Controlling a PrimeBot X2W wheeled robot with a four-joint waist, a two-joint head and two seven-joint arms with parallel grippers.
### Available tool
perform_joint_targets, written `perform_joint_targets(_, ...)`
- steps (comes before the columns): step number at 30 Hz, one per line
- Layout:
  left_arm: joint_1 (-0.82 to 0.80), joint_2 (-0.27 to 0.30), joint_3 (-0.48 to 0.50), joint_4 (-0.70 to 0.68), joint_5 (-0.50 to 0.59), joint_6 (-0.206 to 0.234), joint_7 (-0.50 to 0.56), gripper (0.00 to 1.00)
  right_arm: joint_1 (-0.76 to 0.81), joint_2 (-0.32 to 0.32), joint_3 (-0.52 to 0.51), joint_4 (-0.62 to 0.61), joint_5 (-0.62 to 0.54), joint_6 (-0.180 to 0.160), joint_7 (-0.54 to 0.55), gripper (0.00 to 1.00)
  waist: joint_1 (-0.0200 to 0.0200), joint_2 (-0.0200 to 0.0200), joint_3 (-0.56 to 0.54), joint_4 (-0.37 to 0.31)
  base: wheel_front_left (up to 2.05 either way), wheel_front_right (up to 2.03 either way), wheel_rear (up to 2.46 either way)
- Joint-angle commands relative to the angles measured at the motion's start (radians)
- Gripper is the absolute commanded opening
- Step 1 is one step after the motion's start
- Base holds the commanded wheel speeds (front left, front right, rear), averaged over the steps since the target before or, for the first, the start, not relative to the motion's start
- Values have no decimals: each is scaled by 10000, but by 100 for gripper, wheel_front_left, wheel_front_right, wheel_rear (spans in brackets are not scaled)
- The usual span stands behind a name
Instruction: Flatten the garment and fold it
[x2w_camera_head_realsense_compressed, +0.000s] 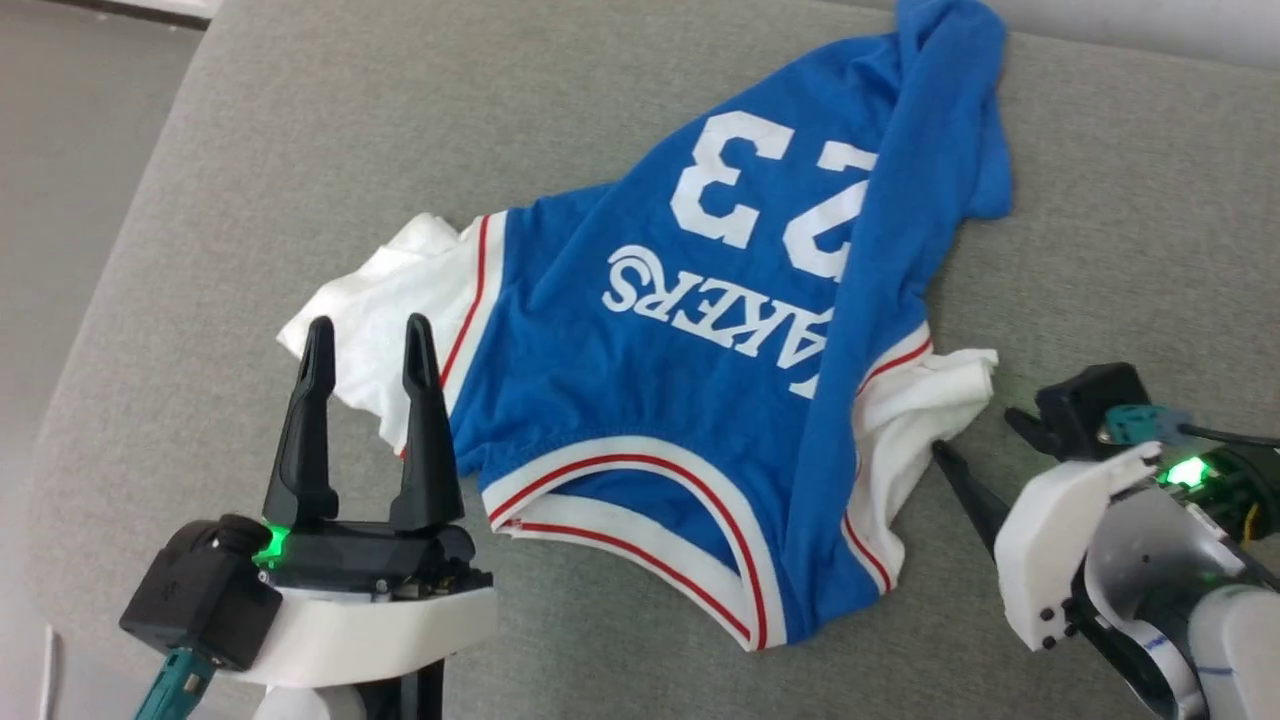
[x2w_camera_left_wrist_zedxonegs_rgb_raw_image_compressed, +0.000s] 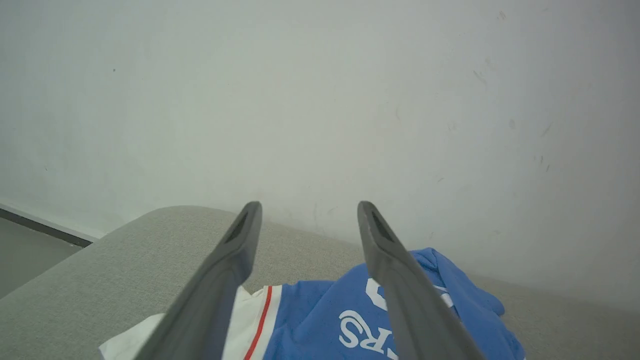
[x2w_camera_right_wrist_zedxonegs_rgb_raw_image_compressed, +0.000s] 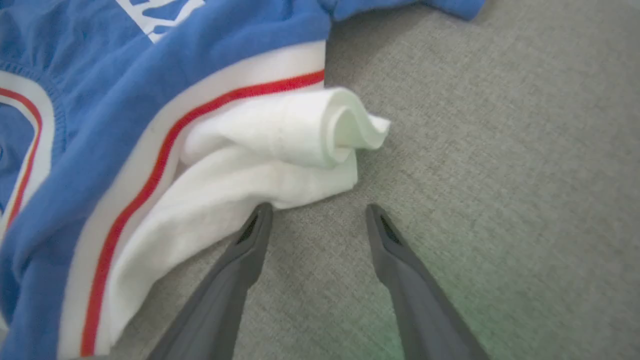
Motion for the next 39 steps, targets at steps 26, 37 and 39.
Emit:
perform_joint_targets(26,219,-18,609,36,605,-322,-47,100,2102,1218,-4778,-944,-941,-7,-843,0,0,-1,-732,-1772,0,0,0)
perform_joint_targets(37,187,-18,844,223,714,-603,-47,100,2344,1340,-7041,-505,-1661,-7,-1769,100,0,-1,-598,-2508,0,0,0)
perform_joint_targets(39,189,-18,885,296,796,-710,-47,100,2106,1521,-6762,-415,-1555,-7,-2073,100,0,-1,-607,-2629,0,0,0)
